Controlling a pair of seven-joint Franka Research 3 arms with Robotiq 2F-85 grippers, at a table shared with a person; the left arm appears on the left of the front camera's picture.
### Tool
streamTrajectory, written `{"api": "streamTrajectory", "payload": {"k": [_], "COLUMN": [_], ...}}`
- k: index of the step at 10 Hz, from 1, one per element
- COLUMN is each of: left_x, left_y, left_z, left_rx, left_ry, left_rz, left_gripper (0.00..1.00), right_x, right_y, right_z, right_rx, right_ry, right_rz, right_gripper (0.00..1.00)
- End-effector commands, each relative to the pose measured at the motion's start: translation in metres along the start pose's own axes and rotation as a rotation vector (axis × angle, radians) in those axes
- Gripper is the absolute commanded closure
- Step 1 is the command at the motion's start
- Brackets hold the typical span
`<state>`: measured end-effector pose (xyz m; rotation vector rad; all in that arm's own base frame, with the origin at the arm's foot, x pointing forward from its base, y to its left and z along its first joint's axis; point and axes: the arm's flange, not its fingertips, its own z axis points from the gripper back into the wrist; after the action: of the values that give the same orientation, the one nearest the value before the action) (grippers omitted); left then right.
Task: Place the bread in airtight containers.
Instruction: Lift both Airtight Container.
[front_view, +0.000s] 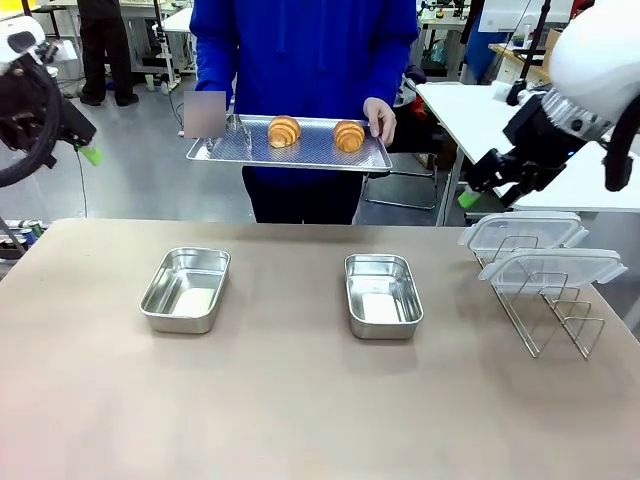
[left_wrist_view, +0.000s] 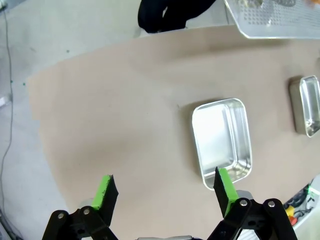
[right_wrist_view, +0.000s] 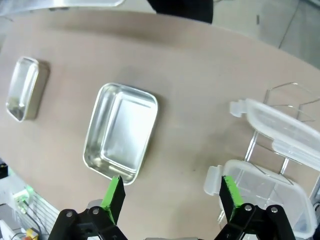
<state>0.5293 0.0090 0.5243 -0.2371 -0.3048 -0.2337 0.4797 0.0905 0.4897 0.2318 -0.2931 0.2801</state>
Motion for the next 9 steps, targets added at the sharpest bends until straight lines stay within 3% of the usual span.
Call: {"api": "streamTrajectory", "payload": {"k": [1,2,9], "left_x": [-0.005,-0.003,-0.005], "left_y": [-0.017,-0.023,-0.048], "left_z": [-0.028,-0.043,-0.142], "left_rx": [0.046,0.046,0.08], "left_ry": [0.045,0.073,0.174], "left_rz": [0.034,0.039,0.12], "left_gripper": [0.0,0.0,0.0], "right_x": [0.015,0.019,0.014], "right_y": [0.032,0.039,0.052], "right_z": [-0.03,-0.048,-0.125], "right_rx": [-0.107,-0.169,-0.194], "right_ry": [0.038,0.025,0.092], "right_rz": [-0.033,-0.072,-0.162], "right_gripper": [0.0,0.0,0.0]}}
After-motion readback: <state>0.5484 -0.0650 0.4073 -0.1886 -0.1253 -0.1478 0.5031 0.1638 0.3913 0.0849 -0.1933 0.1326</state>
